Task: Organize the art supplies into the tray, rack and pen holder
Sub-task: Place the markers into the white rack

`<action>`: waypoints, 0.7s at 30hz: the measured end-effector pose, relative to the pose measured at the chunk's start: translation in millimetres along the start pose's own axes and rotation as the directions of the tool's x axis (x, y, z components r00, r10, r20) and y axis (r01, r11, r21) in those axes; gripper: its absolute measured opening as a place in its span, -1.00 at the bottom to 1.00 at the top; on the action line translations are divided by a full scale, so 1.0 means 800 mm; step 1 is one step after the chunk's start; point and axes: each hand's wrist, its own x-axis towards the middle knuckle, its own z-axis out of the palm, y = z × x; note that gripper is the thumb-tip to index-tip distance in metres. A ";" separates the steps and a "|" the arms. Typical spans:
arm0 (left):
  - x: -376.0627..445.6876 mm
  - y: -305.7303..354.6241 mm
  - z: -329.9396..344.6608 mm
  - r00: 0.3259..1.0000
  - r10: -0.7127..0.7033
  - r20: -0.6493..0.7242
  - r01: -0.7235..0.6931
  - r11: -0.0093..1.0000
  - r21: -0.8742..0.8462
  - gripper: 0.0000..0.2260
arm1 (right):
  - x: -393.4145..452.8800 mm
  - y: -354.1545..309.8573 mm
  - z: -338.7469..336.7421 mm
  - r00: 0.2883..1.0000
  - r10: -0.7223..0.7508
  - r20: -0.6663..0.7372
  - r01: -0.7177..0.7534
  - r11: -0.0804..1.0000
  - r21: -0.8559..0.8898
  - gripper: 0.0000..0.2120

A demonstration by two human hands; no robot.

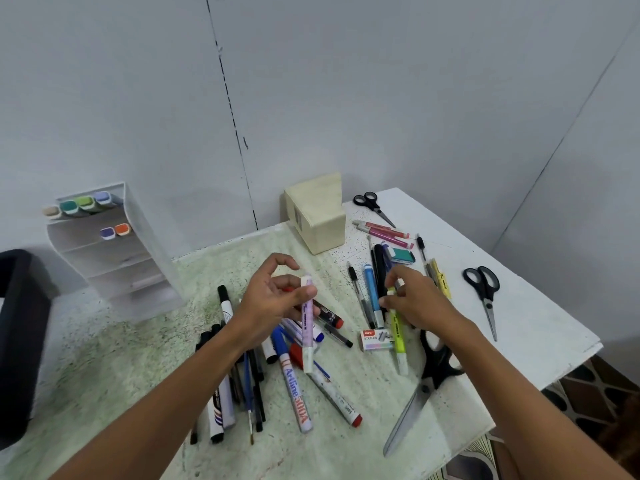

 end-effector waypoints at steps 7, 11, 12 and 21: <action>-0.022 0.017 -0.027 0.999 0.043 -0.013 -0.041 0.991 0.126 -0.83 | 0.005 -0.065 0.009 0.981 -0.186 0.060 0.149 0.911 0.385 -0.80; -0.044 0.028 -0.061 0.993 0.073 -0.094 -0.060 0.989 0.139 -0.94 | 0.017 -0.110 0.045 0.954 -0.250 0.165 0.134 0.850 0.509 -0.86; -0.052 0.033 -0.073 0.989 0.091 -0.121 -0.073 0.987 0.143 -0.94 | 0.021 -0.124 0.056 0.941 -0.281 0.187 0.145 0.838 0.526 -0.84; -0.125 0.121 -0.159 0.819 0.383 -0.427 -0.273 0.915 0.296 -0.75 | 0.017 -0.271 0.118 0.849 -0.528 0.032 0.363 0.625 0.691 -0.81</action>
